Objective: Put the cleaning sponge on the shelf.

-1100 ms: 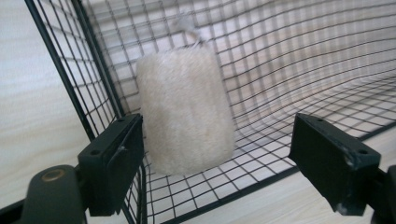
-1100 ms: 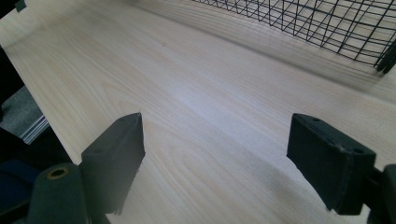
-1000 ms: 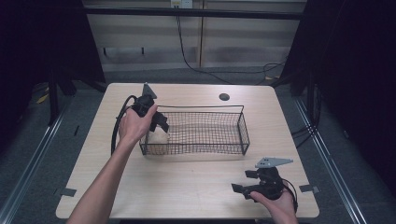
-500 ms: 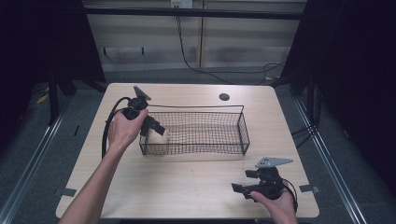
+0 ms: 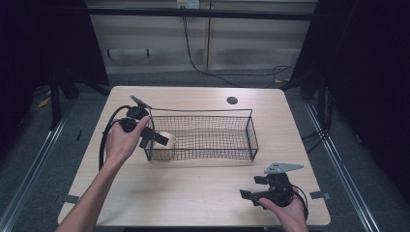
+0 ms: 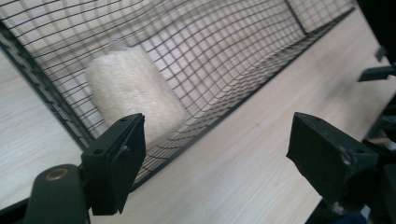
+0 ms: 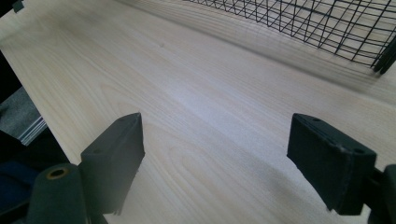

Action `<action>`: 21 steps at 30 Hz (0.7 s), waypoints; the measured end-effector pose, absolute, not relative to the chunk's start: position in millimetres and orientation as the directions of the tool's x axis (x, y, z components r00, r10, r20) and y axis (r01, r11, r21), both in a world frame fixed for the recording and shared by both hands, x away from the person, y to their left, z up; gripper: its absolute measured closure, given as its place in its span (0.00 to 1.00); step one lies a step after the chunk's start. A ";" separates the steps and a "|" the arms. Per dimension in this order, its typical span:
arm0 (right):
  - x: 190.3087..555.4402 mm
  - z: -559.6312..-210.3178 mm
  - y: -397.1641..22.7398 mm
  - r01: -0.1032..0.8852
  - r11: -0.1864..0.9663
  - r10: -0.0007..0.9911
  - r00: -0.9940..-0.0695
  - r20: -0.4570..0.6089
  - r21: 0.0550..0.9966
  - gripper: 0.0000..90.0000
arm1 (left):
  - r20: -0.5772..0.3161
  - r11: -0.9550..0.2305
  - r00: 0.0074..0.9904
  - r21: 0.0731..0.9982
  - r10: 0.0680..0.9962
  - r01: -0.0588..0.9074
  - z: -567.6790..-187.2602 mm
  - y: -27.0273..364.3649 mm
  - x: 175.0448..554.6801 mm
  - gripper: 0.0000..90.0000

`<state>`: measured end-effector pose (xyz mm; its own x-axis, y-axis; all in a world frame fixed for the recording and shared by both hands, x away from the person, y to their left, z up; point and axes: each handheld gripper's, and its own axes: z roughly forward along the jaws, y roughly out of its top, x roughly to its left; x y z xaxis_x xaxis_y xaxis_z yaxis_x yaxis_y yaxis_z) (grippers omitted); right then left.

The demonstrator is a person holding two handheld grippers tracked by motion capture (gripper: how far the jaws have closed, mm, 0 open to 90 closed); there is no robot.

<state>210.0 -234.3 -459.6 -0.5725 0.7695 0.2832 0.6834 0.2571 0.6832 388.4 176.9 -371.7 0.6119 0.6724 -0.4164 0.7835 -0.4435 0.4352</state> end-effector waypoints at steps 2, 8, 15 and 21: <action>210.0 -459.6 -234.5 0.684 0.256 0.770 -0.571 0.284 0.683 0.21 | -0.412 -0.444 0.618 0.445 0.669 0.778 -371.8 177.7 386.3 0.21; 210.2 -459.7 -234.9 0.685 0.253 0.771 -0.569 0.284 0.683 0.21 | -0.366 -0.458 0.660 0.502 0.656 0.734 -370.8 186.5 368.5 0.26; 210.4 -459.9 -234.7 0.686 0.251 0.772 -0.567 0.286 0.683 0.21 | -0.383 -0.441 0.659 0.516 0.648 0.734 -372.9 198.4 353.5 0.26; 210.4 -459.9 -234.3 0.688 0.250 0.774 -0.565 0.287 0.681 0.21 | -0.387 -0.410 0.670 0.566 0.634 0.715 -373.4 207.4 334.9 0.26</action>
<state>210.4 -234.3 -459.9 -0.5650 0.7737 0.2866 0.6881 0.2501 0.6812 334.9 207.4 -373.4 0.6697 0.6339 -0.3869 0.7152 -0.4103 0.5658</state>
